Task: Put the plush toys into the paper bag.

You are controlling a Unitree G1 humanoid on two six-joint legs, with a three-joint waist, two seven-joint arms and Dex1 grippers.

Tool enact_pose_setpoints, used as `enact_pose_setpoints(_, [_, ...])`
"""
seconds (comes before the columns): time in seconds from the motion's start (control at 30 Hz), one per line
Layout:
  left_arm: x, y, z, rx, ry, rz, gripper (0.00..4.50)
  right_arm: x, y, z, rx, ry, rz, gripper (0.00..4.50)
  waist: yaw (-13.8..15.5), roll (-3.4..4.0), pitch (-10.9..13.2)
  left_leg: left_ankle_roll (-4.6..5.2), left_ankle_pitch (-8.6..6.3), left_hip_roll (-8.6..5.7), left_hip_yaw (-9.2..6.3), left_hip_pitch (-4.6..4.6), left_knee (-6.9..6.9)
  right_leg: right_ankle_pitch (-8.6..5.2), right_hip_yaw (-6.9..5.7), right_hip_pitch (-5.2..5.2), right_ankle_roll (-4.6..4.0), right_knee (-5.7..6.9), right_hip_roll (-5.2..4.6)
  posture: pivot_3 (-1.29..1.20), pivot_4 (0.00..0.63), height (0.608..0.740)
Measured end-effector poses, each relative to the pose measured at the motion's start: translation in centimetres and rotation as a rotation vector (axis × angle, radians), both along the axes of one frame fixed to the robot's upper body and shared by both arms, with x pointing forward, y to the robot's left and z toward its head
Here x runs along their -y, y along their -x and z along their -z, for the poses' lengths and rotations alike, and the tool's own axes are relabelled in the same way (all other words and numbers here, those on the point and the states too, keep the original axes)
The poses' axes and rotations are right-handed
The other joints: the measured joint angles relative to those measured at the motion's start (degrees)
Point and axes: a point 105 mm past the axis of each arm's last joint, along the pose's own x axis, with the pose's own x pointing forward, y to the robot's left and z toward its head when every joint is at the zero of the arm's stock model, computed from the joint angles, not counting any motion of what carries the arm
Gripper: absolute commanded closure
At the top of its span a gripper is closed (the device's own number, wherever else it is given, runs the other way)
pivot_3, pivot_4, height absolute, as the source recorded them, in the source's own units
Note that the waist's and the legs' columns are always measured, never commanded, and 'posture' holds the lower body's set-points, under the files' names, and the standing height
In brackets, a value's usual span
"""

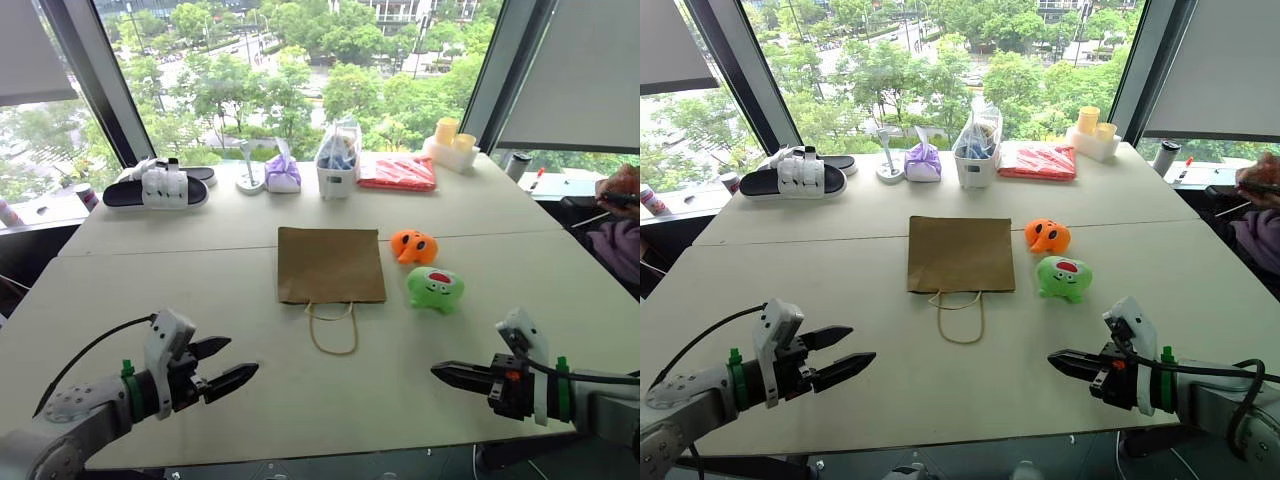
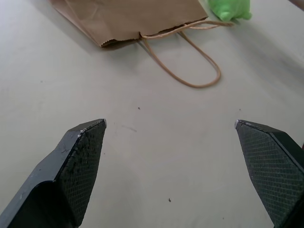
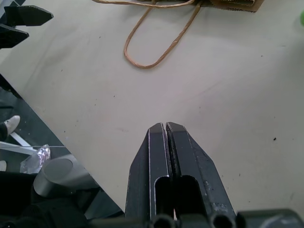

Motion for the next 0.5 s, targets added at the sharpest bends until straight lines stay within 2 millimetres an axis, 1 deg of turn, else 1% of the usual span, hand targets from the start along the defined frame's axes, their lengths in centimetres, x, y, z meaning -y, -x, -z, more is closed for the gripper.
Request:
enact_pose_setpoints(0.13, [-0.07, -0.18, 0.18, -0.001, 0.027, -0.013, 0.06, 0.01, -0.15, -0.09, 0.012, 0.001, 0.007, 4.50, -0.01, 0.00, 0.00, 0.00, 0.00, 0.00, 0.00, 0.00, 0.00, 0.00, 0.00, 0.00, 0.00, 0.00, 0.00, 0.00, 0.150, 0.740])
enact_pose_setpoints(0.3, [-0.65, -0.49, 0.48, -0.001, 0.039, -0.031, 0.06, 0.01, -0.23, -0.15, 0.020, 0.002, 0.010, 4.50, 0.01, 0.00, 0.00, 0.00, 0.00, 0.00, 0.00, 0.00, 0.00, 0.00, 0.00, 0.00, 0.00, 0.00, 0.00, 0.00, 0.150, 0.740])
enact_pose_setpoints(0.5, [-0.60, -0.35, 0.45, 0.002, 0.043, -0.017, 0.06, -0.14, -0.28, -0.01, 0.022, -0.003, 0.012, 4.50, -0.01, 0.00, 0.00, 0.00, 0.00, 0.00, 0.00, 0.00, 0.00, 0.00, 0.00, 0.00, 0.00, 0.00, 0.00, 0.00, 0.150, 0.740])
